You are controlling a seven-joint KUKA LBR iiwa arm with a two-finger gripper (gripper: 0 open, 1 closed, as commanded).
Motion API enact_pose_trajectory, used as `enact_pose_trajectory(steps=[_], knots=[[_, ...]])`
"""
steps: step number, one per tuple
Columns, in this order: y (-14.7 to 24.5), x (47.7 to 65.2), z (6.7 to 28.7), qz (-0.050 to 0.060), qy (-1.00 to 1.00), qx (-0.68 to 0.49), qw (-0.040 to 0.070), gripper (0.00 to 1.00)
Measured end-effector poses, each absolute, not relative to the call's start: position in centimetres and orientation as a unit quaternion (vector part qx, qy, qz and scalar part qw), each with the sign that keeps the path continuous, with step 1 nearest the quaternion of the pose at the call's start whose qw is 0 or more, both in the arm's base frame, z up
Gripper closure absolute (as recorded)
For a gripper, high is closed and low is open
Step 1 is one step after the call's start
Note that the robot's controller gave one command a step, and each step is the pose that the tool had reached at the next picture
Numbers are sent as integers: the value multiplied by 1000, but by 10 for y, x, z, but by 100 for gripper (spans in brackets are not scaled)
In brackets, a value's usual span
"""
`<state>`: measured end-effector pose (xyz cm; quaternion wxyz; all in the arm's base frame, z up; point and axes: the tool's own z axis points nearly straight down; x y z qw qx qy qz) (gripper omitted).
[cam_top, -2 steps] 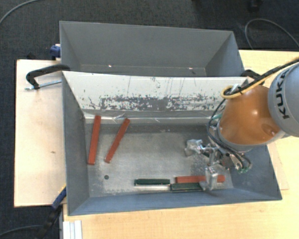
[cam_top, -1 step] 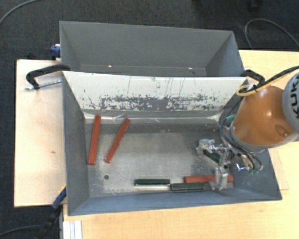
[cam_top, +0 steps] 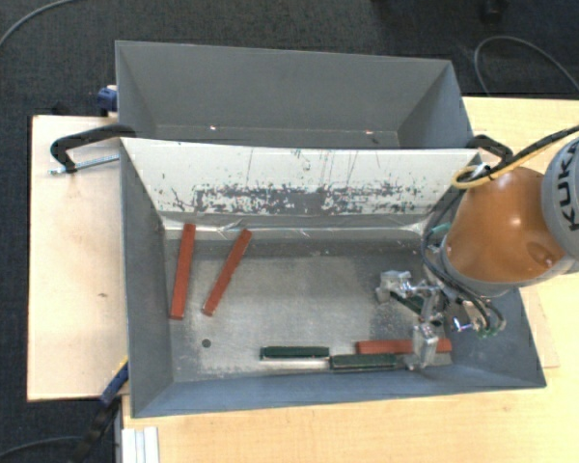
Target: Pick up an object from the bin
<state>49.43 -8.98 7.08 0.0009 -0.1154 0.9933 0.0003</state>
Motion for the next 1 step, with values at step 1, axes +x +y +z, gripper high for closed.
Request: enact_pose_trajectory(steps=[1], knots=[[-82,492,71,0,989,-148,1,0]])
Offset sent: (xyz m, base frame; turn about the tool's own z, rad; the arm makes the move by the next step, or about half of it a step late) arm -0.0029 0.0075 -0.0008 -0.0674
